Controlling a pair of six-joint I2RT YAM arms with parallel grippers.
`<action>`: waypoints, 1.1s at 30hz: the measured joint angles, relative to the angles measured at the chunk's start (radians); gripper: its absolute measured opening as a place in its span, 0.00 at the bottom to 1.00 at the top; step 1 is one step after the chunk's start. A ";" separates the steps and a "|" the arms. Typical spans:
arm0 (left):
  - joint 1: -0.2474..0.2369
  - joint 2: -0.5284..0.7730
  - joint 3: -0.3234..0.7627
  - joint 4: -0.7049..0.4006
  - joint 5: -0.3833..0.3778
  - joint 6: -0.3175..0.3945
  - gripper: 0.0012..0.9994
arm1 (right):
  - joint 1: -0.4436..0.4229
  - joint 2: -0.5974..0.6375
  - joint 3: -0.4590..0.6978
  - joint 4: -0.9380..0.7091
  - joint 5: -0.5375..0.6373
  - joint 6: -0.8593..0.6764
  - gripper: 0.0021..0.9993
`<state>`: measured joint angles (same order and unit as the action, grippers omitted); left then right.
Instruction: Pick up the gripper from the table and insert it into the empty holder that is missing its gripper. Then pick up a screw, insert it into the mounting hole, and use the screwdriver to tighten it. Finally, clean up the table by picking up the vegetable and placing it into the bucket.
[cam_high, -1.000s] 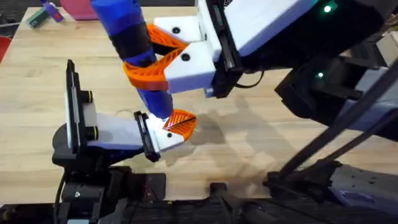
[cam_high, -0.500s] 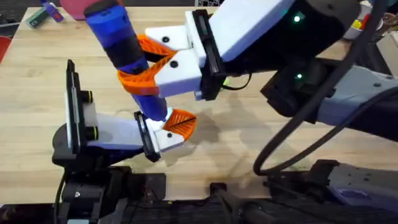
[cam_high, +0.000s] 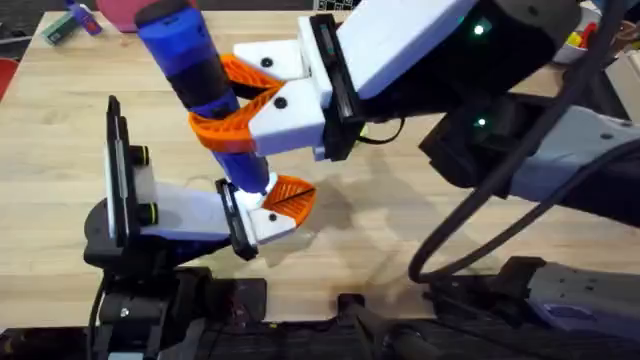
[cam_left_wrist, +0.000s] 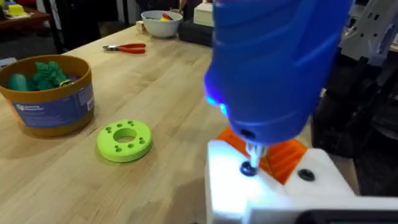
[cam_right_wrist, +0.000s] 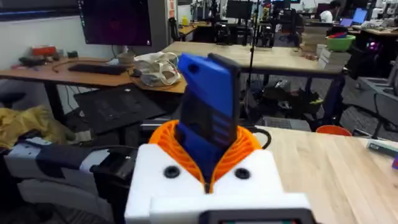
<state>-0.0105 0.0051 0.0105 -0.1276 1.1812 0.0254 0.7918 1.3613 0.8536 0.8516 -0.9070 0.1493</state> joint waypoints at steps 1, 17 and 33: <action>0.000 0.000 0.000 0.000 0.000 0.000 0.02 | 0.000 0.000 0.000 0.000 0.000 0.000 0.02; 0.000 0.000 0.000 0.000 0.000 0.000 0.02 | -0.004 0.000 0.000 -0.022 -0.015 -0.016 0.02; 0.000 0.000 0.000 0.000 0.000 0.000 0.02 | -0.008 0.000 0.000 -0.038 -0.015 -0.028 0.02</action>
<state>-0.0105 0.0051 0.0105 -0.1276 1.1816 0.0254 0.7841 1.3615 0.8534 0.8131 -0.9222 0.1215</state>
